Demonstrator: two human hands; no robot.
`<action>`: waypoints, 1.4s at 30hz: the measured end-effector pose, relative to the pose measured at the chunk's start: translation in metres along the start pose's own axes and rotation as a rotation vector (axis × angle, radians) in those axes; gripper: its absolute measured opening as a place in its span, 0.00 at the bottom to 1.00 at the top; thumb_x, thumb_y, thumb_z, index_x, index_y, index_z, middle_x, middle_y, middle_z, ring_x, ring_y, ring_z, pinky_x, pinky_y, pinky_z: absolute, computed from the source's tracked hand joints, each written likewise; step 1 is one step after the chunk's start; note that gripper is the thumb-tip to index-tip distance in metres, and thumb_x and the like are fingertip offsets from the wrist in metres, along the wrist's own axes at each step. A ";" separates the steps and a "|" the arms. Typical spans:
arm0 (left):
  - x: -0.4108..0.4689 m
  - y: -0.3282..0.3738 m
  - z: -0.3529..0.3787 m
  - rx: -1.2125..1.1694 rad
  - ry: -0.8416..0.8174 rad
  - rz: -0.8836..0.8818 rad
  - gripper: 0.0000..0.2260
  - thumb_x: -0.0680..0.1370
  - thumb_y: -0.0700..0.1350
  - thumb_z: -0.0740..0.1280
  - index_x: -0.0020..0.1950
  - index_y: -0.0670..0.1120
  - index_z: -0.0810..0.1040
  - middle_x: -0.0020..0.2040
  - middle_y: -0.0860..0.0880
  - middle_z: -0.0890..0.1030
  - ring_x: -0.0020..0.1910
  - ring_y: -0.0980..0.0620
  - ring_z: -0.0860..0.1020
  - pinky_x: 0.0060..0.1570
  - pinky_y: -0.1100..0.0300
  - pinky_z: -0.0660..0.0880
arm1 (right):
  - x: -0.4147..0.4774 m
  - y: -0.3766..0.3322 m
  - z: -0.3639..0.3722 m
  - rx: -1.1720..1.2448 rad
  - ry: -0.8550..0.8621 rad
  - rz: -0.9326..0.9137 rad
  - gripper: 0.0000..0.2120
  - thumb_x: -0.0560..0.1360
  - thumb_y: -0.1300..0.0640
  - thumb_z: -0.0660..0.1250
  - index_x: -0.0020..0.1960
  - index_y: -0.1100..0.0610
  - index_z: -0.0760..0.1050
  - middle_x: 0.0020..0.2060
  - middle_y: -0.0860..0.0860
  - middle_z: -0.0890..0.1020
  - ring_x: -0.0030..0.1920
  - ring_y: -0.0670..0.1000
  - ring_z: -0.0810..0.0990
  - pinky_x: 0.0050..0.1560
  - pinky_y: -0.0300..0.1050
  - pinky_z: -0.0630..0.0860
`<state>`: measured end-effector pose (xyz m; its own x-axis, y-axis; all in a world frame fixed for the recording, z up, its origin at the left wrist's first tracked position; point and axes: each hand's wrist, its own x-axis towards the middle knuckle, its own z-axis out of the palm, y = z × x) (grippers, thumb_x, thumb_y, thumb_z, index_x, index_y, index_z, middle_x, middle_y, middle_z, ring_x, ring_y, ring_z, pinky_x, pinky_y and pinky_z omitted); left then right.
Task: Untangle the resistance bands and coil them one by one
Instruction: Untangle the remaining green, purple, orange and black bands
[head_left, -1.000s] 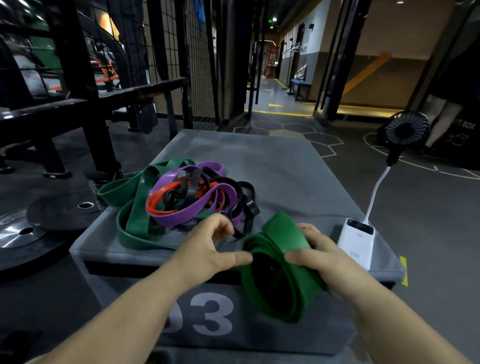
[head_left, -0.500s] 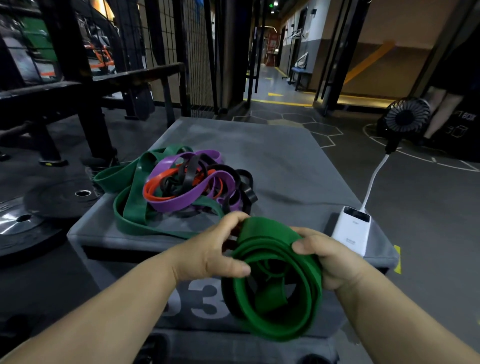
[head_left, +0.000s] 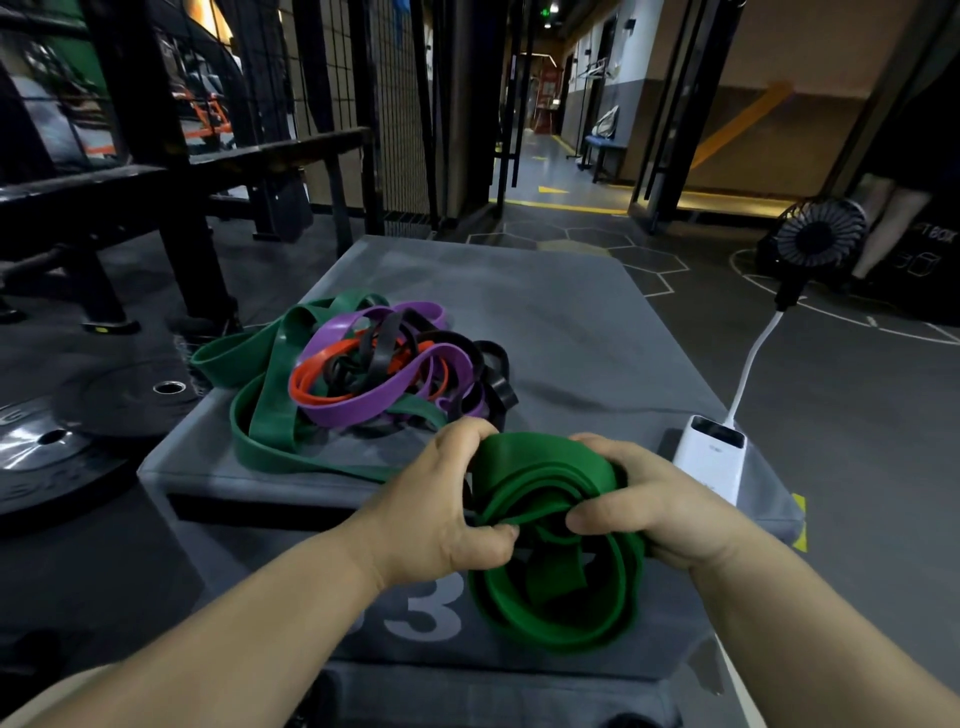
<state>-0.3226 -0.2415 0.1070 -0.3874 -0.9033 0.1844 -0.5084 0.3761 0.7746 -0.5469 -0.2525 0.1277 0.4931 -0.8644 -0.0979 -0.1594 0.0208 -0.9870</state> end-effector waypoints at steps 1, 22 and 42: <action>-0.001 0.002 0.001 0.003 0.004 -0.002 0.29 0.62 0.59 0.70 0.61 0.56 0.65 0.55 0.58 0.71 0.53 0.63 0.72 0.53 0.59 0.75 | -0.001 -0.002 0.000 -0.013 -0.007 0.008 0.28 0.53 0.58 0.77 0.51 0.66 0.77 0.44 0.61 0.80 0.44 0.59 0.80 0.48 0.53 0.75; -0.053 0.014 -0.057 0.169 0.457 -0.067 0.15 0.65 0.56 0.63 0.48 0.51 0.70 0.40 0.53 0.77 0.38 0.55 0.75 0.33 0.57 0.68 | 0.030 -0.043 0.084 -0.014 0.034 -0.198 0.25 0.55 0.57 0.77 0.51 0.59 0.78 0.42 0.58 0.85 0.42 0.57 0.84 0.43 0.50 0.79; -0.140 0.031 -0.224 -0.631 0.965 0.045 0.29 0.66 0.44 0.75 0.66 0.47 0.71 0.56 0.43 0.82 0.56 0.43 0.81 0.55 0.47 0.78 | 0.140 -0.235 0.238 -0.188 -0.359 -0.323 0.40 0.53 0.55 0.76 0.64 0.43 0.70 0.58 0.63 0.76 0.45 0.58 0.83 0.44 0.52 0.80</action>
<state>-0.1118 -0.1495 0.2403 0.4923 -0.7760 0.3943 0.0717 0.4876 0.8701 -0.2365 -0.2589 0.3152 0.7998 -0.5843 0.1374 -0.0856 -0.3377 -0.9374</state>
